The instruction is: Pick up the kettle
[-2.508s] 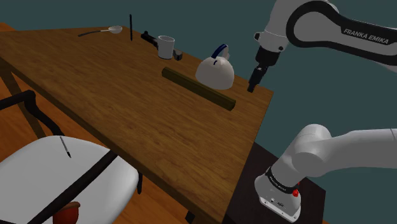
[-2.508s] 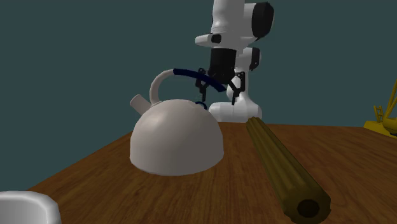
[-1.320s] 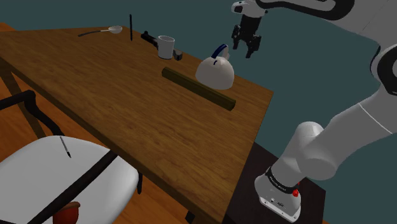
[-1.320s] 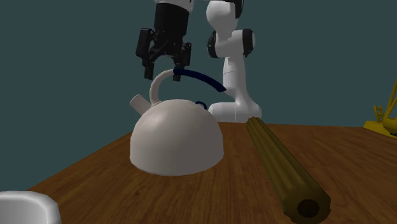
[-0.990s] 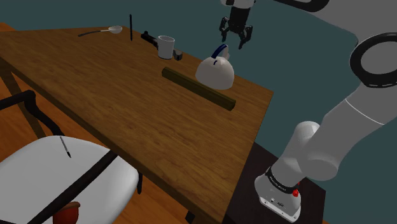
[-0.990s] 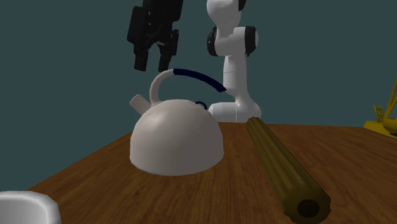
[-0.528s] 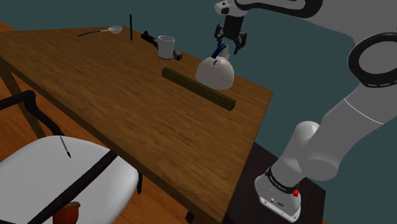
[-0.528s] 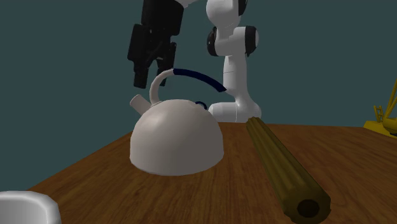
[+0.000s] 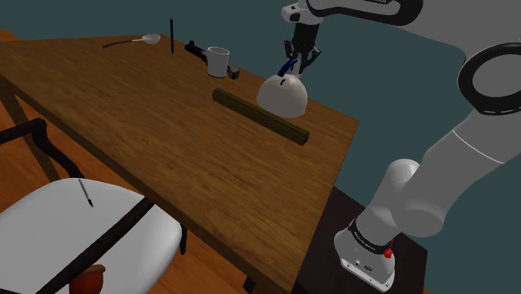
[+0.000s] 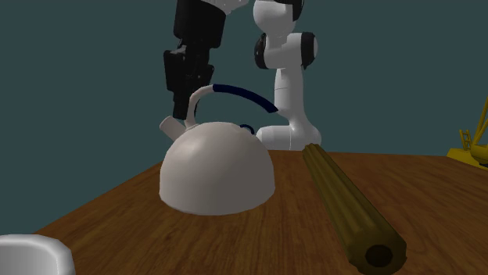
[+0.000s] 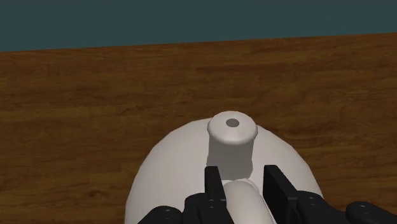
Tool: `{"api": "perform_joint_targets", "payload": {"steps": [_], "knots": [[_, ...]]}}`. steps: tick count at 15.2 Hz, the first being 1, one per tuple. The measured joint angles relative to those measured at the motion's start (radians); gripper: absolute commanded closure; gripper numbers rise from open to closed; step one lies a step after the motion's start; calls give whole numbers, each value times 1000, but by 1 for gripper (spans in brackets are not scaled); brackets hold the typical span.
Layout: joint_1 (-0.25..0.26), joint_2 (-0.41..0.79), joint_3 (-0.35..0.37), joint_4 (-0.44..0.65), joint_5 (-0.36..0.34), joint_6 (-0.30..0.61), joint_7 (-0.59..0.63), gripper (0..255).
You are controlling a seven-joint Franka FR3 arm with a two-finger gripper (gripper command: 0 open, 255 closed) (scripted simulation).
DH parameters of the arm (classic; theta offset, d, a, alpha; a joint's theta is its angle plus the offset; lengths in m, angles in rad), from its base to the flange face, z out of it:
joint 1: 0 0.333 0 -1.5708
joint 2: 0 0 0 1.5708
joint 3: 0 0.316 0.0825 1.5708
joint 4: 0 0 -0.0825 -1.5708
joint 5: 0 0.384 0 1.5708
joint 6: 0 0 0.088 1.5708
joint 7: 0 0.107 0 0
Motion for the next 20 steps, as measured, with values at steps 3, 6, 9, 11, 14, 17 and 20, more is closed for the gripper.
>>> {"api": "perform_joint_targets", "payload": {"steps": [3, 6, 9, 11, 14, 17, 20], "knots": [[0, 0, 0, 0, 0, 0, 0, 255], [0, 10, -1, 24, 4, -17, -6, 255], [1, 22, -1, 70, 9, -51, -15, 255], [0, 28, -2, 106, 11, -80, -25, 255], [-1, 48, -3, 169, 18, -123, -39, 255], [-2, 63, -5, 223, 23, -161, -51, 255], [-4, 86, -8, 288, 30, -202, -66, 255]]}}
